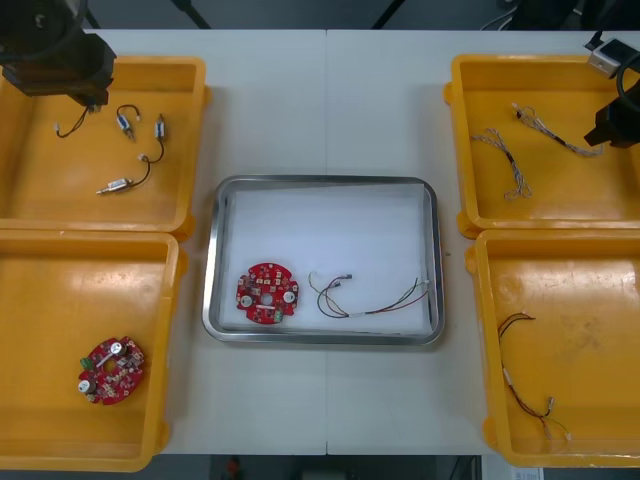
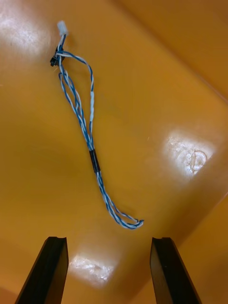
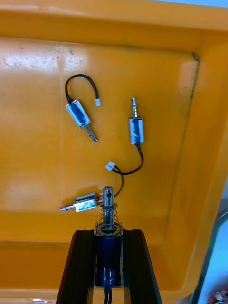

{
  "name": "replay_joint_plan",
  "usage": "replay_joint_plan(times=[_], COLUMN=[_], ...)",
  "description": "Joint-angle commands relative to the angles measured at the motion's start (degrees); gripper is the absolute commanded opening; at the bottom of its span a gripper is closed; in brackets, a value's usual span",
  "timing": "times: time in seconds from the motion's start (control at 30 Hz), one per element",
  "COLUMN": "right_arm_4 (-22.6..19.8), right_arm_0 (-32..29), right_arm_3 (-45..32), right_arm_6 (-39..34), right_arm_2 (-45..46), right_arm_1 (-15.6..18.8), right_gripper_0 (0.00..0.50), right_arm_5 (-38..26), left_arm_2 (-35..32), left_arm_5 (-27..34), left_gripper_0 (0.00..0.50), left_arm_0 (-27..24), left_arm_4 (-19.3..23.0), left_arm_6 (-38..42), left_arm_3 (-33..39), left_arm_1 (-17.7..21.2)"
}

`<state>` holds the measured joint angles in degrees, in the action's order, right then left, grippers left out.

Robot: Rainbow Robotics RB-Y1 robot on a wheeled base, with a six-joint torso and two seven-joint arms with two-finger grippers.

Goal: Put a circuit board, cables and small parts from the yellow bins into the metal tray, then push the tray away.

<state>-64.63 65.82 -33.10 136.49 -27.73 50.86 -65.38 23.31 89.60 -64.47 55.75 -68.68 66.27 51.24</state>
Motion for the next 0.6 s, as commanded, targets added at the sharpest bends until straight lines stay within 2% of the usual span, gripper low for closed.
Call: replay_joint_plan(times=[0.03, 0.13, 0.33, 0.53, 0.6], right_arm_4=[0.6, 0.7, 0.8, 0.9, 0.8], right_arm_0=[4.0, 4.1, 4.1, 4.0, 4.0], right_arm_3=[2.9, 4.3, 6.6, 8.2, 8.8], right_arm_6=[2.0, 2.2, 2.7, 4.0, 4.3], right_arm_2=[1.8, 1.8, 1.8, 1.8, 1.8], right_arm_1=[-2.2, -3.5, -5.2, -5.8, -6.1], right_gripper_0=[0.5, 0.5, 0.5, 0.5, 0.5], right_arm_5=[3.9, 7.1, 11.2, 12.9, 13.4], left_arm_2=[-1.3, -1.5, -1.6, -1.6, -1.6], left_arm_5=[0.6, 1.3, 5.0, 10.4, 12.2], left_gripper_0=[0.0, 0.0, 0.0, 0.0, 0.0], left_arm_0=[3.7, 6.3, 9.0, 10.0, 10.0], left_arm_4=[0.4, 0.2, -2.7, -7.0, -9.4], left_arm_6=[13.6, 19.6, 29.2, 38.4, 41.1], left_arm_3=[9.1, 15.7, 25.0, 30.7, 31.6], left_arm_1=[2.6, 2.3, 0.4, -4.5, -7.3])
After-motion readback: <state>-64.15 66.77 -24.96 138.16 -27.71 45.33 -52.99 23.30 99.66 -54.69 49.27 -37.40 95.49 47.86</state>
